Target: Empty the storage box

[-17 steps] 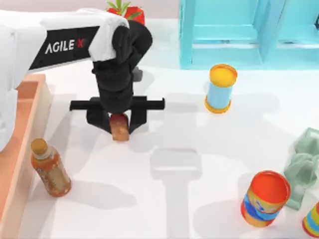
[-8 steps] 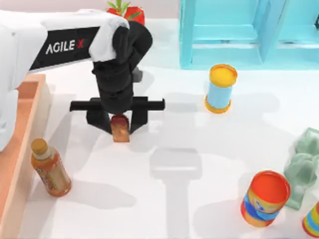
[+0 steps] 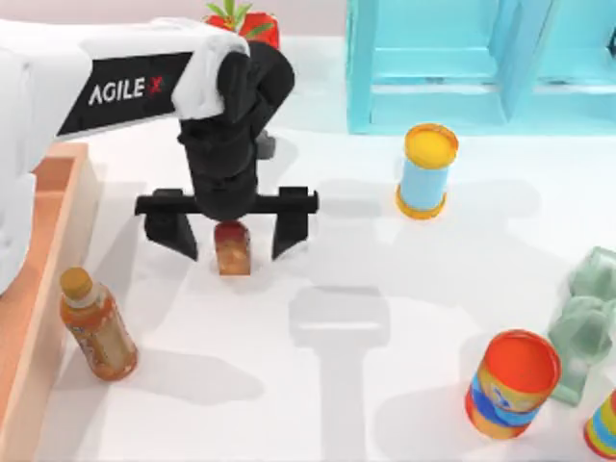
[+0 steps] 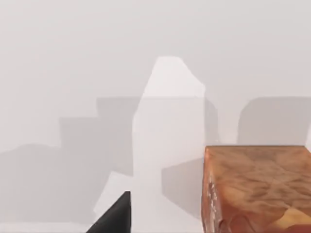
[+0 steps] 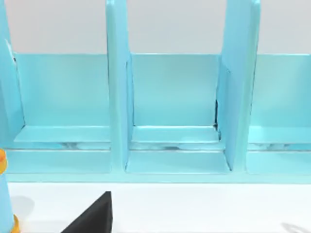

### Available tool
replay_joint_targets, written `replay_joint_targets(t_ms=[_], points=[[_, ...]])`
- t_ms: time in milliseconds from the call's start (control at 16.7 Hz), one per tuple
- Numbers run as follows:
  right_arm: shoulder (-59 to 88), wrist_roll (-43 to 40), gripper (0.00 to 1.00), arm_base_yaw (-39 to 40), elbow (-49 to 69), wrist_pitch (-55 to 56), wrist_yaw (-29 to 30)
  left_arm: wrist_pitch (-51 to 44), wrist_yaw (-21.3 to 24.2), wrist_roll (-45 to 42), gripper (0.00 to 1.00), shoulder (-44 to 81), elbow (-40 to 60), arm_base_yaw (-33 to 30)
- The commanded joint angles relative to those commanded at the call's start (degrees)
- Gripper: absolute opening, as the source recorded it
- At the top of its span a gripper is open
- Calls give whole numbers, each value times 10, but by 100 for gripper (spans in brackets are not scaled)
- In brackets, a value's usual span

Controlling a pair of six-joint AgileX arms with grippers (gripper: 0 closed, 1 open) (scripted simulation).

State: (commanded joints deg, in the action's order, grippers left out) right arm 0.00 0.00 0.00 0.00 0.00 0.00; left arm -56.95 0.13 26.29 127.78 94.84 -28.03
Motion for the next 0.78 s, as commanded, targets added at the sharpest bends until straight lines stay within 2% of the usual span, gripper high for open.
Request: replay_joint_targets(t_ms=[480, 780], points=[[0, 0, 100, 0, 0, 0, 0, -10, 0, 0, 100, -3, 9, 0], [0, 0, 100, 0, 0, 0, 0, -112, 0, 1, 100, -23, 85, -1]])
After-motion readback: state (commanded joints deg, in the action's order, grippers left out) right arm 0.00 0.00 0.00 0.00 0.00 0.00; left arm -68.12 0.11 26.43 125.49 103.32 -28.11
